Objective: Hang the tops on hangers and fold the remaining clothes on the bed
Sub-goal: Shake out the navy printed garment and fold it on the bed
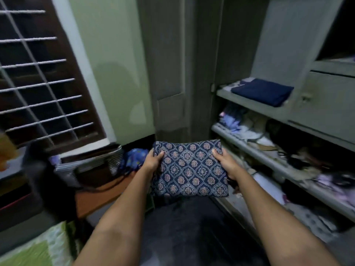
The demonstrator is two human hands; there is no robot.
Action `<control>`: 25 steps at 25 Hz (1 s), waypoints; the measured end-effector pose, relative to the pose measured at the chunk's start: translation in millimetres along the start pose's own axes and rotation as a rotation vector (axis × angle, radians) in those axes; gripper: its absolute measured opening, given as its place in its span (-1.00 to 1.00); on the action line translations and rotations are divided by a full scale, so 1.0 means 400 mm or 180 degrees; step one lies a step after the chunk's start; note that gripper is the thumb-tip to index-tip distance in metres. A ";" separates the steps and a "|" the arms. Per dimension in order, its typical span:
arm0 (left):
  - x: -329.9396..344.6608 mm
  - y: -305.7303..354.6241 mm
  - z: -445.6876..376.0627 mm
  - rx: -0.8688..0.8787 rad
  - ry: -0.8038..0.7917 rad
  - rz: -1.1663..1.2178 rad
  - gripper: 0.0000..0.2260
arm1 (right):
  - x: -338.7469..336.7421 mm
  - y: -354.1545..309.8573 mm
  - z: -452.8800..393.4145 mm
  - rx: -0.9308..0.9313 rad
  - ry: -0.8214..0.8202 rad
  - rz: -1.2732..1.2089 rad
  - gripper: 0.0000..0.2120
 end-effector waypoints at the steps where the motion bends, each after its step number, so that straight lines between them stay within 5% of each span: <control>1: 0.045 0.026 -0.081 0.0151 -0.0154 -0.0187 -0.63 | -0.043 -0.029 -0.013 -0.0156 0.0316 0.0017 -0.40; 3: 0.144 0.101 -0.236 0.0479 -0.0410 -0.0604 -0.59 | -0.118 -0.093 -0.031 -0.0296 0.0919 0.0087 -0.54; 11: 0.545 0.390 -0.516 0.1740 -0.0431 -0.2760 -0.68 | -0.389 -0.237 -0.145 -0.0562 0.2615 0.0202 -0.57; 25: 1.137 0.855 -0.958 0.2842 -0.0476 -0.2314 -0.69 | -0.898 -0.548 -0.554 -0.0459 0.3965 0.0624 -0.58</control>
Point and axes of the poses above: each hand's wrist, its own z-axis away from the middle knuckle, its own x-axis out of the palm, y = z × x, the point moved 8 cm from there along -z, towards the middle knuckle
